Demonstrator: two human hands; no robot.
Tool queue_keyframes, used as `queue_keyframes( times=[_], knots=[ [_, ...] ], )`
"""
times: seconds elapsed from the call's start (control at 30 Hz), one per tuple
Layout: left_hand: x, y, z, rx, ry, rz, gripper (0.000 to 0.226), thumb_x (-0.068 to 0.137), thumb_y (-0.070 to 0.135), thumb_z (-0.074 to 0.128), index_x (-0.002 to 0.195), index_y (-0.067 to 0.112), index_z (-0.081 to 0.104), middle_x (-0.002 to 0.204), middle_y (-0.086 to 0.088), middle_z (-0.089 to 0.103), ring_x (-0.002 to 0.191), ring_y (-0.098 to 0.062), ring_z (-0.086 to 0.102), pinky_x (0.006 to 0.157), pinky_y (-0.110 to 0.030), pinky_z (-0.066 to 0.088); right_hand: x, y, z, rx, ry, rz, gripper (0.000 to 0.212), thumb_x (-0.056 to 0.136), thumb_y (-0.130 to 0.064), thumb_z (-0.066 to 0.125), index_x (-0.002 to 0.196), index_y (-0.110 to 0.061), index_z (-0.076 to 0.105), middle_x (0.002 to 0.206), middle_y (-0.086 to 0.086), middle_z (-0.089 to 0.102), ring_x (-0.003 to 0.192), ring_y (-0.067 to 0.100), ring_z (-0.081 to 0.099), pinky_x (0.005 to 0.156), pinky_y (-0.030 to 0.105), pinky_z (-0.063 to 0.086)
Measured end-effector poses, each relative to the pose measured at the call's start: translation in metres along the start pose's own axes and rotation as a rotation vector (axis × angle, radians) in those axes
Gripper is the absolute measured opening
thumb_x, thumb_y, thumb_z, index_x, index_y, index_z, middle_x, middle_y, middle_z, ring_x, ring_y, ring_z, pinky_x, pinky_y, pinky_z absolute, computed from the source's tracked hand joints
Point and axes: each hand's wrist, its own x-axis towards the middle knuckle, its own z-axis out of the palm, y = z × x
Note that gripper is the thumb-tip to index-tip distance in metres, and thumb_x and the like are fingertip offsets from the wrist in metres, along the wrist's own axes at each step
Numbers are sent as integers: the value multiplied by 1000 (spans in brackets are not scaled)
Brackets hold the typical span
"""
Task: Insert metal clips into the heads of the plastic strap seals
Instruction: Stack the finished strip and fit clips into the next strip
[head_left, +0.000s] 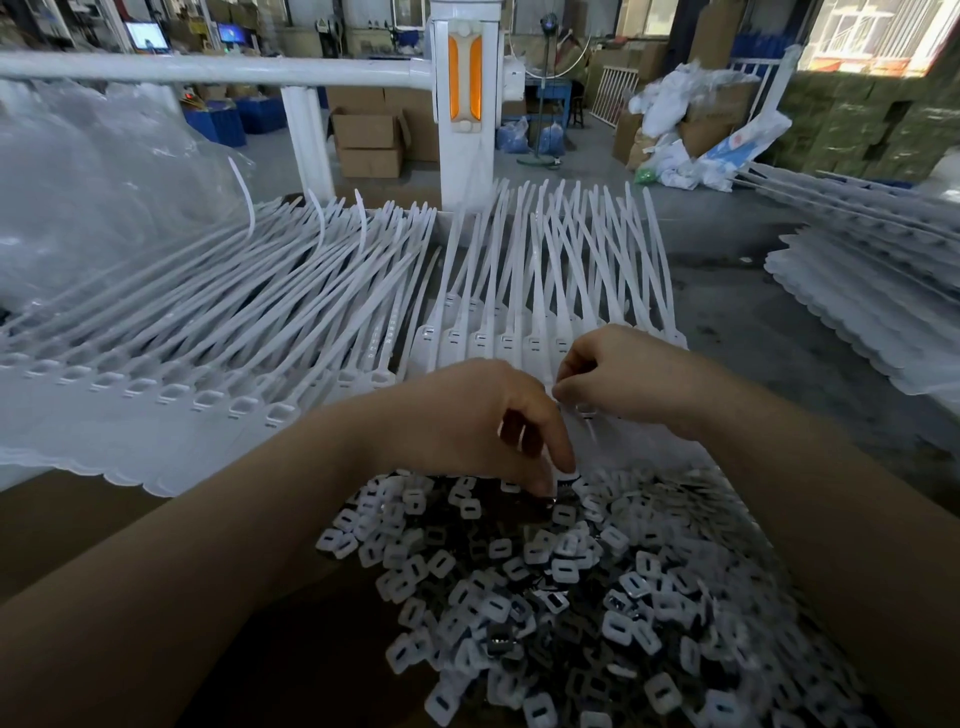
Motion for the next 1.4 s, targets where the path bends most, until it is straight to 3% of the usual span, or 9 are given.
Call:
queue_keyframes(
  times=[0.3, 0.43, 0.57, 0.67, 0.87, 1.0, 1.17, 1.27, 1.4],
  knots=[
    [3, 4, 4, 135, -49, 13, 11, 82, 29, 75, 92, 33, 75, 82, 27, 58, 81, 10, 57, 73, -4, 41, 1, 2, 0, -3, 10, -18, 11, 86, -16, 68, 75, -15, 71, 83, 2, 71, 82, 19, 68, 82, 40, 58],
    [3, 4, 5, 62, -27, -38, 4, 87, 28, 70, 89, 28, 74, 81, 18, 68, 75, 8, 62, 68, -6, 45, 2, 2, 0, 3, 34, -38, 9, 88, -18, 67, 79, -16, 68, 83, 1, 70, 74, 11, 67, 63, 28, 55],
    [5, -1, -1, -220, 190, -158, 7, 91, 20, 66, 91, 22, 73, 78, 6, 74, 69, -3, 69, 68, -16, 55, 4, 1, -1, 79, 102, -92, 8, 89, -23, 66, 82, -23, 63, 79, -3, 66, 50, -1, 59, 41, 14, 41],
    [3, -6, -8, -404, 362, -235, 13, 91, 12, 65, 93, 21, 74, 79, 4, 75, 72, -7, 71, 69, -18, 57, 3, -2, -3, 178, 101, -126, 5, 88, -26, 67, 82, -26, 65, 69, -8, 69, 58, 8, 57, 50, 24, 44],
    [2, -12, -9, -459, 451, -298, 15, 90, 6, 66, 98, 18, 67, 79, 0, 75, 75, -12, 73, 70, -22, 58, 2, -4, -3, 255, 31, -130, 5, 88, -26, 67, 84, -26, 71, 69, -10, 71, 63, 7, 53, 57, 28, 41],
    [2, -10, -9, -409, 488, -300, 19, 87, 7, 69, 101, 17, 60, 77, -1, 75, 72, -12, 72, 65, -21, 54, 0, -5, -3, 260, 2, -135, 7, 88, -29, 68, 83, -26, 73, 71, -9, 72, 64, 7, 54, 61, 30, 42],
    [2, -7, -6, -352, 500, -274, 22, 85, 11, 71, 101, 19, 58, 77, 2, 75, 71, -9, 71, 69, -26, 54, -3, -5, -3, 224, 1, -165, 8, 87, -31, 70, 82, -26, 72, 67, -15, 68, 54, -7, 54, 56, 21, 40],
    [3, -8, -3, -270, 506, -295, 22, 84, 18, 74, 98, 25, 59, 78, 7, 74, 71, 0, 68, 67, -20, 50, -3, -6, -4, 186, 18, -122, 7, 85, -29, 71, 80, -24, 72, 71, -10, 69, 63, 1, 58, 59, 25, 44],
    [3, -10, 1, -46, 419, -305, 18, 78, 29, 80, 86, 30, 64, 86, 13, 66, 81, 0, 62, 67, -14, 45, -1, -4, -3, 86, 54, -21, 11, 83, -22, 73, 73, -20, 70, 77, -2, 67, 65, 11, 59, 51, 23, 44]
  ],
)
